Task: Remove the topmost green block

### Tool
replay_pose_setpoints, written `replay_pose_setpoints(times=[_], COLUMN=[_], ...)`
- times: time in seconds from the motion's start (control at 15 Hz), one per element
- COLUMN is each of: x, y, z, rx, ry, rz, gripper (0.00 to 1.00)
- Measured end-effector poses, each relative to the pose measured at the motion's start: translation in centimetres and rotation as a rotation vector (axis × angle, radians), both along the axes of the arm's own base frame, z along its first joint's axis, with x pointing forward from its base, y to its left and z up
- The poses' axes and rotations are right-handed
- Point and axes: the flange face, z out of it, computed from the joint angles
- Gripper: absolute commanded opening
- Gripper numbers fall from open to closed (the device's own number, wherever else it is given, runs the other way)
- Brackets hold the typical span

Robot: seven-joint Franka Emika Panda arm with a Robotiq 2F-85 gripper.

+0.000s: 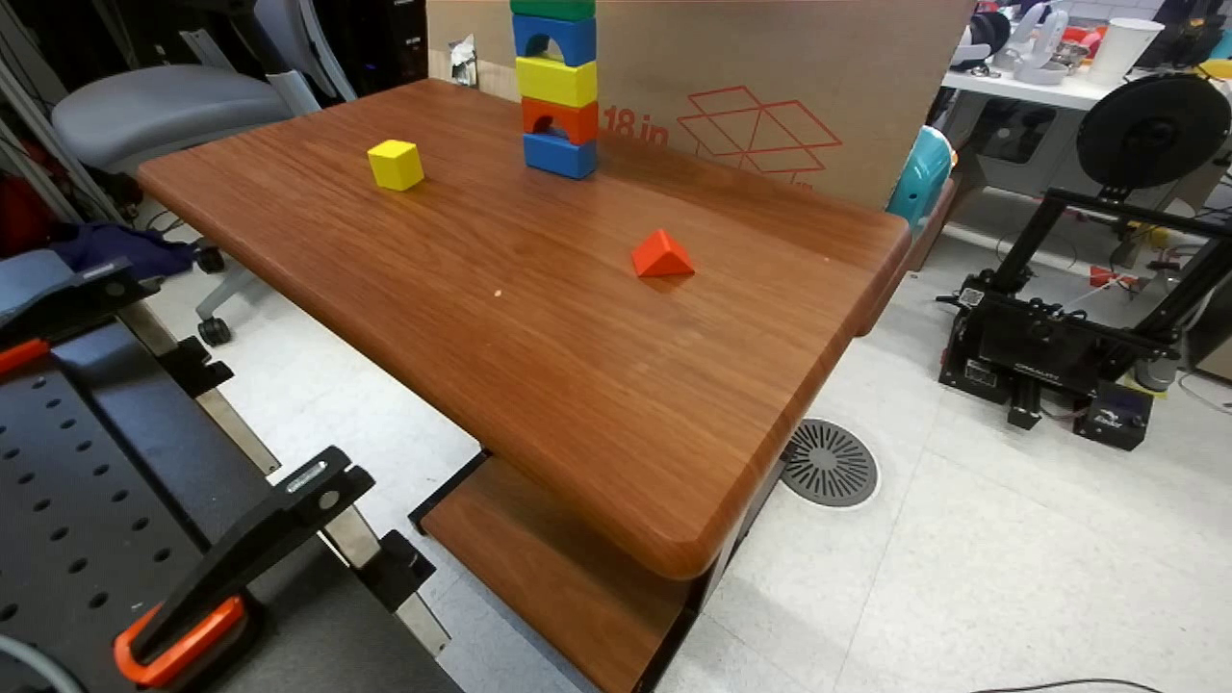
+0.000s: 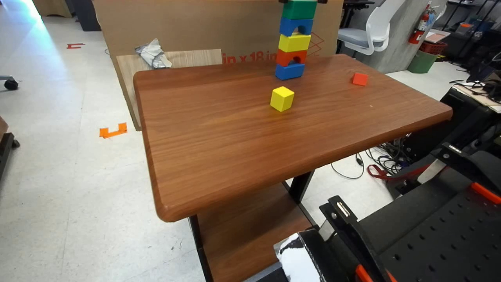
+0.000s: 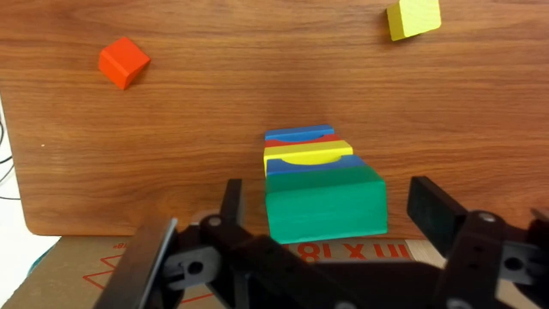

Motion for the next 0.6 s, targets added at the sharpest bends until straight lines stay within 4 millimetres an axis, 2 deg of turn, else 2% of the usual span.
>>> replay_pose_setpoints(times=[0.2, 0.6], x=[0.16, 0.36], y=[0.19, 0.13], z=[-0.21, 0.10], rx=[-0.013, -0.060], ry=[0.008, -0.001], rz=[0.011, 0.039], gripper=[0.42, 0.42])
